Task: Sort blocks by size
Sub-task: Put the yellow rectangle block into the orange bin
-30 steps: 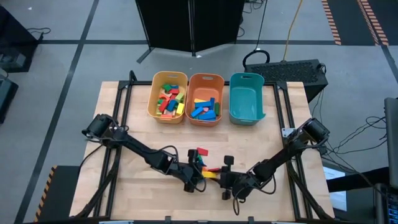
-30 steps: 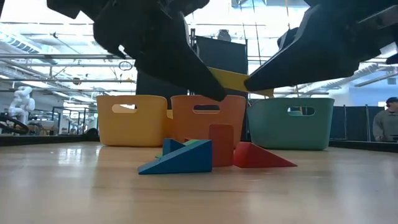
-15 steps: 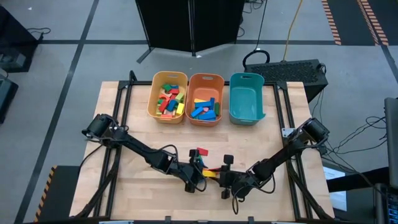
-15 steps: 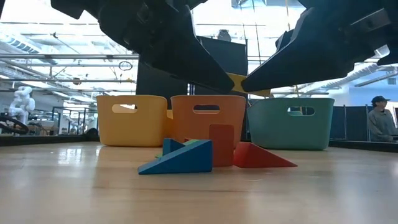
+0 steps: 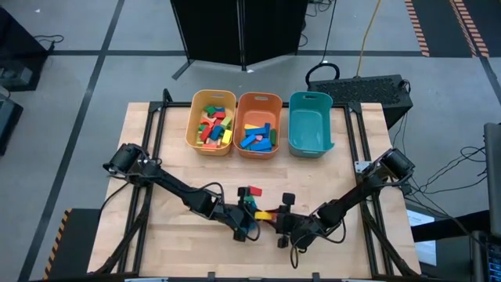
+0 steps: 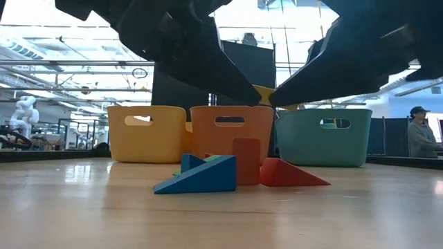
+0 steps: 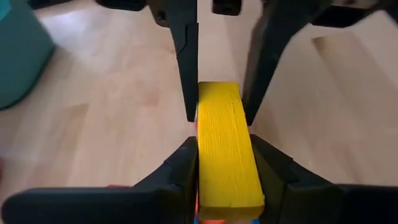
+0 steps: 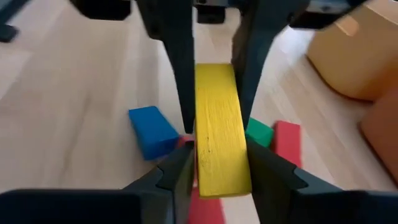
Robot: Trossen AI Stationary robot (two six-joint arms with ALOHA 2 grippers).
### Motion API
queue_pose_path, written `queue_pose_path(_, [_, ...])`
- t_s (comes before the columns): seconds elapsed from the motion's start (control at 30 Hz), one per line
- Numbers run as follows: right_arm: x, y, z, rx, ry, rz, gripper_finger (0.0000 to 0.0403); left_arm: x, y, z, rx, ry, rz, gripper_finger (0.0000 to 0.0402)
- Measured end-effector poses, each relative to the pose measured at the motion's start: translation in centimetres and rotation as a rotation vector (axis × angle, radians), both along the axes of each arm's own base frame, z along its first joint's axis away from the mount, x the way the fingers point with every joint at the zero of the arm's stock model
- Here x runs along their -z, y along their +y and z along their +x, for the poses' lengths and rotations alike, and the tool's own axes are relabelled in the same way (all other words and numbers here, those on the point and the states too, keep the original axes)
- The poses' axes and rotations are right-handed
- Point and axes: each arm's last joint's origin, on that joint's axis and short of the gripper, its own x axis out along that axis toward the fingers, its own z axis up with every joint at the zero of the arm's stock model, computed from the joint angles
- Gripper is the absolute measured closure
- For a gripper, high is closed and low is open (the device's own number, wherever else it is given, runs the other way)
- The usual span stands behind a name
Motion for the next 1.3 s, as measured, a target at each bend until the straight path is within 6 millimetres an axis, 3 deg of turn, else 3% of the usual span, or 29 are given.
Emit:
queue_pose_path(0.23, [0.4, -0.3, -1.0, 0.07, 0.059, -0.005, 0.0224, 0.2, 1.3, 0.1, -0.043, 0.039, 0.047, 0.0302])
queue_pose_path(0.5, [0.0, -1.2, -2.4, 0.17, 0.14, 0.067, 0.0227, -1.6, 4.7, 1.3, -0.182, 0.012, 0.066, 0.0303])
queue_pose_path(0.87, [0.1, -1.3, -2.6, 0.178, 0.155, 0.06, 0.0236, -7.0, 12.9, 0.9, -0.412, -0.089, 0.018, 0.0303])
queue_pose_path(1.13, [0.1, -1.3, -2.5, 0.157, 0.167, 0.03, 0.0236, -6.7, 19.5, 0.8, -0.453, -0.061, -0.075, 0.0304])
queue_pose_path(1.3, [0.1, -1.3, -2.5, 0.159, 0.166, 0.033, 0.0236, -6.7, 22.1, 0.4, -0.525, -0.065, -0.109, 0.0304])
